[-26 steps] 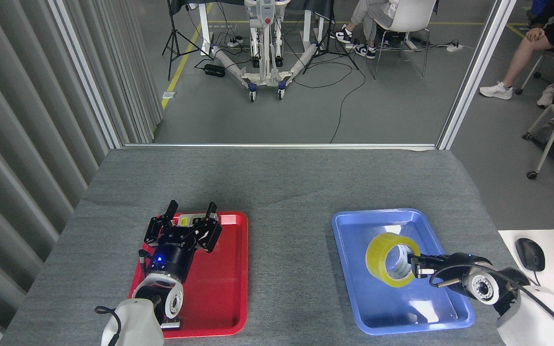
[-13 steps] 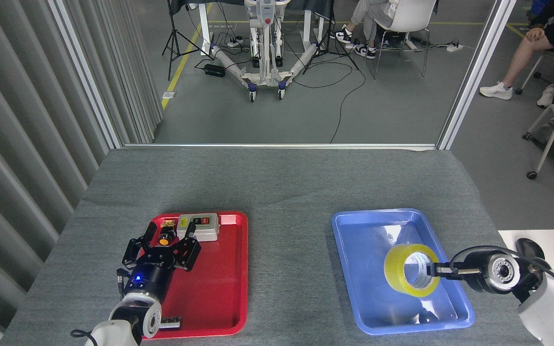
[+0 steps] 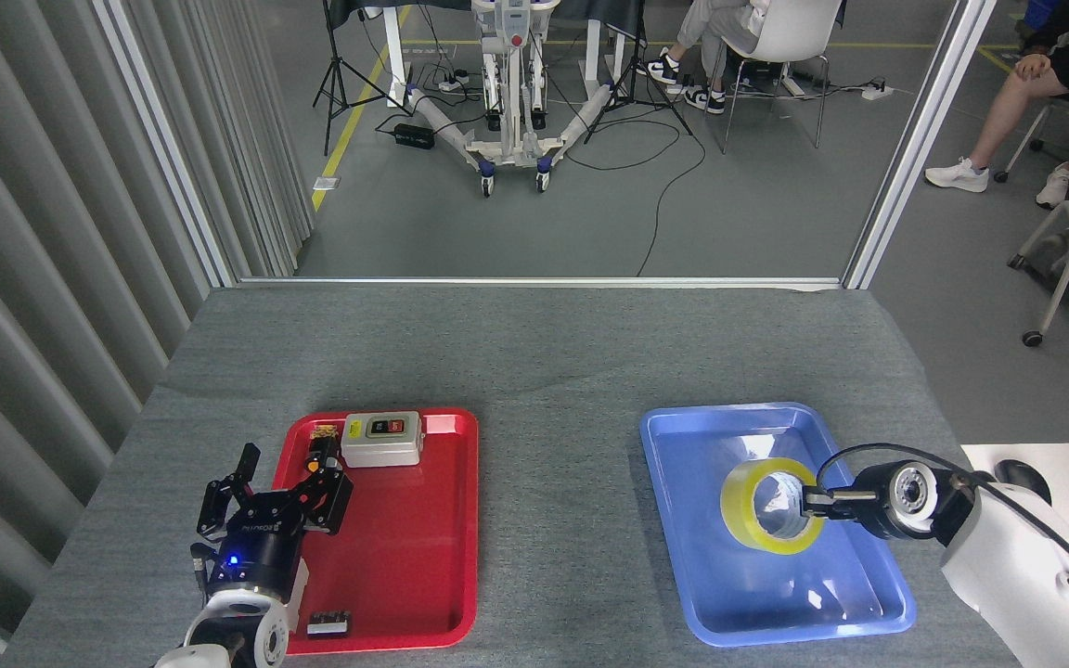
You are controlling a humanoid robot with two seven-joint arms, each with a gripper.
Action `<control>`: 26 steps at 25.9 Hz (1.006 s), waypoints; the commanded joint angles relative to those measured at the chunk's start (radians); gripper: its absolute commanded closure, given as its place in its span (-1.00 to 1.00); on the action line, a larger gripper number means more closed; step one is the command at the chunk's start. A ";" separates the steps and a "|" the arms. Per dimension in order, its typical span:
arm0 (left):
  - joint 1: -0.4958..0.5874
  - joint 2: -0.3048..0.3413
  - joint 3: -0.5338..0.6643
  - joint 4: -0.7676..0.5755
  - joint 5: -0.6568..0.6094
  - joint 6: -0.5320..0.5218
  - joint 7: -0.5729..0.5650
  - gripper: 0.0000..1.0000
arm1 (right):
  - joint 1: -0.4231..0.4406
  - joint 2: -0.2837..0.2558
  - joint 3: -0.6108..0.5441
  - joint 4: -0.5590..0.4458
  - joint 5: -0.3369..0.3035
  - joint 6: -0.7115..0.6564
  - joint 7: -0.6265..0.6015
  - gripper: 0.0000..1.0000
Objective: Place and move tape with both arms
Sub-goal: 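Release the tape roll in the blue tray and open the right gripper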
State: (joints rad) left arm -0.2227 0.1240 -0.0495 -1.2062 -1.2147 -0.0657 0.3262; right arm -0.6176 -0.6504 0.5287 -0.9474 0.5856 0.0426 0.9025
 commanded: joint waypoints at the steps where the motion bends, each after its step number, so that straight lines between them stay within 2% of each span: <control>1: 0.026 -0.001 -0.006 -0.029 -0.002 -0.006 -0.003 -1.00 | -0.031 0.034 0.008 0.076 0.011 0.003 -0.004 1.00; 7: 0.069 -0.007 -0.024 -0.036 -0.016 -0.013 -0.003 -1.00 | -0.071 0.049 0.048 0.127 0.011 0.000 -0.008 0.96; 9: 0.078 -0.004 -0.024 -0.035 -0.014 -0.013 -0.003 -1.00 | -0.071 0.057 0.050 0.127 0.013 0.003 -0.013 0.69; 14: 0.068 0.003 -0.026 -0.035 -0.028 -0.014 -0.004 -1.00 | -0.071 0.064 0.048 0.127 0.045 0.002 -0.037 0.15; 18: 0.072 0.003 -0.026 -0.036 -0.032 -0.025 -0.013 -1.00 | -0.068 0.072 0.048 0.127 0.063 0.003 -0.043 0.00; 22: 0.069 0.003 -0.024 -0.038 -0.031 -0.023 -0.107 -1.00 | -0.068 0.074 0.048 0.127 0.063 0.003 -0.045 -0.11; 26: 0.063 0.005 -0.024 -0.047 -0.031 -0.031 -0.114 -1.00 | -0.067 0.074 0.047 0.125 0.065 0.002 -0.054 -0.21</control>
State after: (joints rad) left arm -0.1555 0.1271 -0.0733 -1.2462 -1.2456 -0.0923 0.2246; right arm -0.6857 -0.5771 0.5763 -0.8210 0.6502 0.0454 0.8554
